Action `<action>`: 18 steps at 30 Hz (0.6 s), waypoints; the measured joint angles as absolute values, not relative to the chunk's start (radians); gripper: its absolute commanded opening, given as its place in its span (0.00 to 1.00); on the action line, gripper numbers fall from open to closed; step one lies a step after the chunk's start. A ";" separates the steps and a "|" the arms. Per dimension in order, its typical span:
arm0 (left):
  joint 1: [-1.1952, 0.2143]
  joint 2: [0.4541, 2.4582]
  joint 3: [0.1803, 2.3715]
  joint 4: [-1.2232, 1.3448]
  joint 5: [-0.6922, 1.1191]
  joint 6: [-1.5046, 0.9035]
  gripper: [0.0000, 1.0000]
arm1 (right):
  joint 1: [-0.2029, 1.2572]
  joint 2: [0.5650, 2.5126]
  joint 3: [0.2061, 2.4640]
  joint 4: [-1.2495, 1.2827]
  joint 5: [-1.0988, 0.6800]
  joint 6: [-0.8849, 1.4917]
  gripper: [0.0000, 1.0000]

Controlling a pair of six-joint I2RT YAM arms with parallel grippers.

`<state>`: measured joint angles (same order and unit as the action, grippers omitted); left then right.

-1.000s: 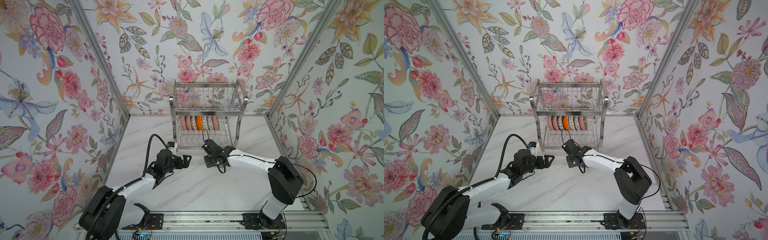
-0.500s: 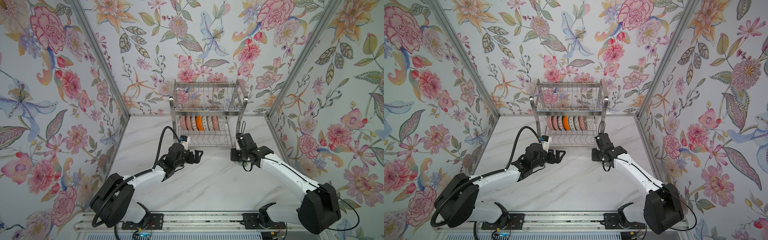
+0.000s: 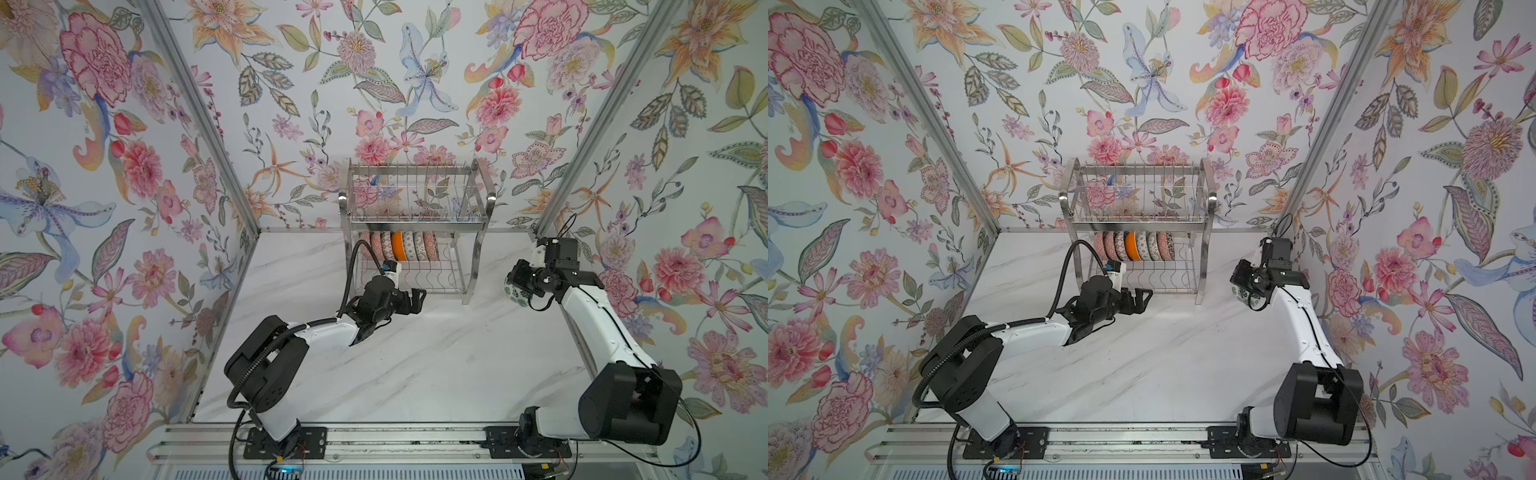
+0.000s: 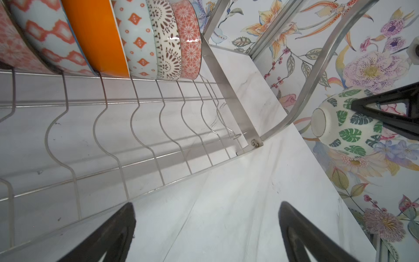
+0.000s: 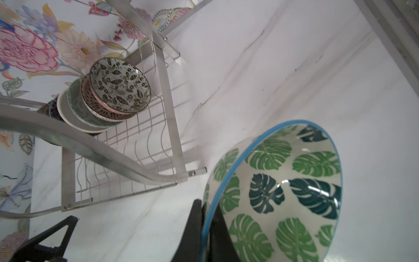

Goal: Load bowls into a dish rack
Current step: Place the bowl in the dish rack.

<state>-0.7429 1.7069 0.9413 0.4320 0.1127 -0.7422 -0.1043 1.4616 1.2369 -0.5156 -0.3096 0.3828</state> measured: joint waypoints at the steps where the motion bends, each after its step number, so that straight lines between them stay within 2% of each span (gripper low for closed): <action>1: -0.749 1.714 0.956 0.432 0.093 -0.735 0.99 | -0.114 1.497 1.268 -0.500 -0.340 0.385 0.00; 10: -0.774 1.774 1.056 0.411 -0.029 -0.627 0.99 | -0.131 1.777 1.506 -0.319 -0.611 0.431 0.00; 18: -0.774 1.814 1.100 0.394 -0.065 -0.562 0.99 | -0.120 1.931 1.571 -0.134 -0.795 0.522 0.00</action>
